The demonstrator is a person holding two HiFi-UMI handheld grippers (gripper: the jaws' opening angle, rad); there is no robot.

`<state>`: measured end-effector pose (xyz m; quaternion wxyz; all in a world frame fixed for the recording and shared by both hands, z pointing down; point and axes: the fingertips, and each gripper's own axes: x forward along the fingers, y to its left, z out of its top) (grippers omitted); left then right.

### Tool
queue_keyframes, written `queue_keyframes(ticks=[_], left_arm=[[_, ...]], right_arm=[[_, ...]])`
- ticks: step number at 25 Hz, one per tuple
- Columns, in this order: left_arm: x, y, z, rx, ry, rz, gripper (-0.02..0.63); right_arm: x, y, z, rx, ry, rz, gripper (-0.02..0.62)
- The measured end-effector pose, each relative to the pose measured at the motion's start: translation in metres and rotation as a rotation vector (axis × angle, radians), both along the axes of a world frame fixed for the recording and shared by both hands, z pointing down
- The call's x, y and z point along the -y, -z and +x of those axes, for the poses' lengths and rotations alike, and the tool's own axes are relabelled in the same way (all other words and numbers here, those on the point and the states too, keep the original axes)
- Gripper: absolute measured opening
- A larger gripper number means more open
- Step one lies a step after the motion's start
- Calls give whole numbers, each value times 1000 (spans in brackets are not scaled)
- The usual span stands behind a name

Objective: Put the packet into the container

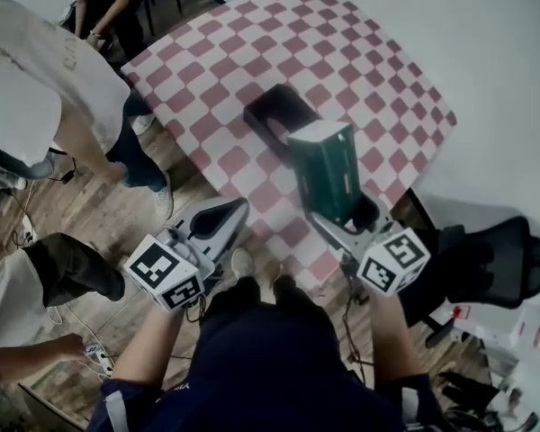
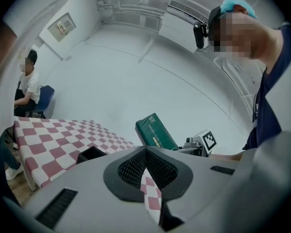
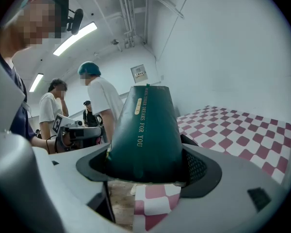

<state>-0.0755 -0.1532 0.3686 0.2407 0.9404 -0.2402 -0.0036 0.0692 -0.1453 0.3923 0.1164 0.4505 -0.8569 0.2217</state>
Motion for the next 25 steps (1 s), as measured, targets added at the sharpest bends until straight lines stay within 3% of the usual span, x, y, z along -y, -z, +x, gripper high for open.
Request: queue_keyframes(ticks=[15,25], left_arm=[[55,-35,22,32,113,-71,25],[65,-58,18,42,189,-121,25]], right_arm=[[128,-77,19,-173,98,-62,416],[170,-157,10,-341,157,-208,416]])
